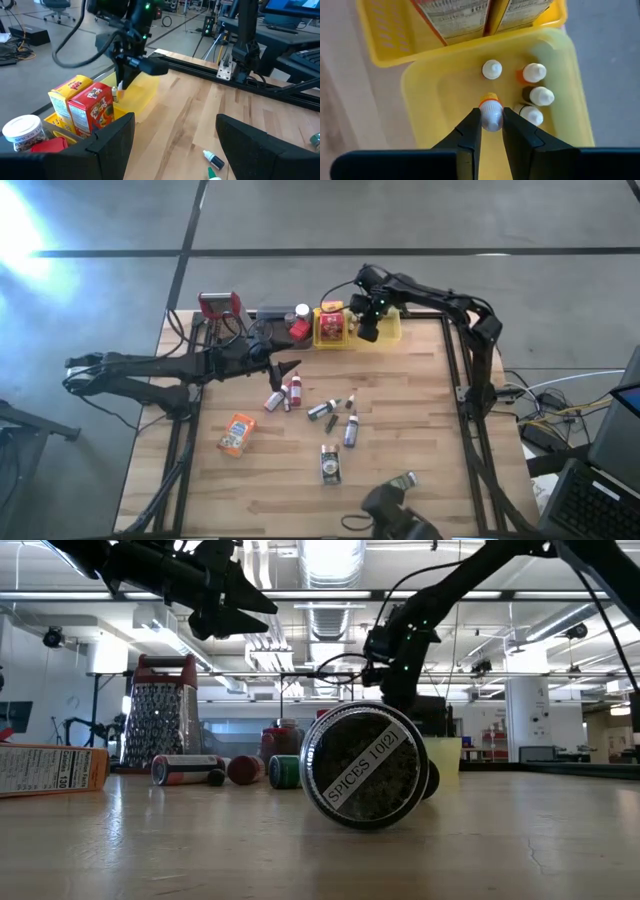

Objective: Pick & Place Kitchen Items
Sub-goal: Put the orange food coloring bottle into the light yellow bin

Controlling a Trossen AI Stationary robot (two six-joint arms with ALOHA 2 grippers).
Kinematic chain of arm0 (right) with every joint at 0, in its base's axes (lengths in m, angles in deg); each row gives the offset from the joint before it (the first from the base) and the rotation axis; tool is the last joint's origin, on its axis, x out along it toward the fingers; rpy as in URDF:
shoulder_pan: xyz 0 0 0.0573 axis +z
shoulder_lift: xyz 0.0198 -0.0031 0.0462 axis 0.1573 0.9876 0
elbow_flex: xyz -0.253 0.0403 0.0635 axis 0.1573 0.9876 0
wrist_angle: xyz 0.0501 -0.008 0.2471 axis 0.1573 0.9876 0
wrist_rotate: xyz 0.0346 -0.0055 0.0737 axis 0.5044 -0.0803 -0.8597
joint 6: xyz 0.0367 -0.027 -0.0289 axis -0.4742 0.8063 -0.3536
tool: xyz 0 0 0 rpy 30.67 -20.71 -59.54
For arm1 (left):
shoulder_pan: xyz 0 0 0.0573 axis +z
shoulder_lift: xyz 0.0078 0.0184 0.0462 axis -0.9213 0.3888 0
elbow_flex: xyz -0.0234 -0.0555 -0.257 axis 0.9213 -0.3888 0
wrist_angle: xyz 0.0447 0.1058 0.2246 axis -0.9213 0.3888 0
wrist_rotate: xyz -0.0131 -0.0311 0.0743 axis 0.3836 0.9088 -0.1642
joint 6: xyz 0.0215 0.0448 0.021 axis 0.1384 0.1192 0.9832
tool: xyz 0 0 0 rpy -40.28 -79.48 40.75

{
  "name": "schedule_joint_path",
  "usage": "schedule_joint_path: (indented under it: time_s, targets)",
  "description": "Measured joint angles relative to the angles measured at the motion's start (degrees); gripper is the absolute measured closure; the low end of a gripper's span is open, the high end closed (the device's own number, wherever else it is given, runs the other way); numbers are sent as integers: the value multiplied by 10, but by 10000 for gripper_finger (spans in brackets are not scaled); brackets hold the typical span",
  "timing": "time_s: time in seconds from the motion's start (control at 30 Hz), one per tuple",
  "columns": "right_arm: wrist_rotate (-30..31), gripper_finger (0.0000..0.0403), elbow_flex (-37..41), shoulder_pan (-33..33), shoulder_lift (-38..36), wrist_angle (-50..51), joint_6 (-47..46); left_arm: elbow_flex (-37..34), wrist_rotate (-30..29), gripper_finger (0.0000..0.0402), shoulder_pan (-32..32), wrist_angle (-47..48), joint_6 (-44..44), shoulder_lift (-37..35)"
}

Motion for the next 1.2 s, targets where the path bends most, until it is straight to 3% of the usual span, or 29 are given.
schedule_joint_path:
  time_s: [0.3, 1.2]
  targets:
    - [1, 342, -19, -2, 42, -1, 13, 0, 0, 117, 0, -1, 0, 0]
    - [7, 334, -19, -12, 63, -30, 23, 0, 2, 117, 0, -1, -2, 0]
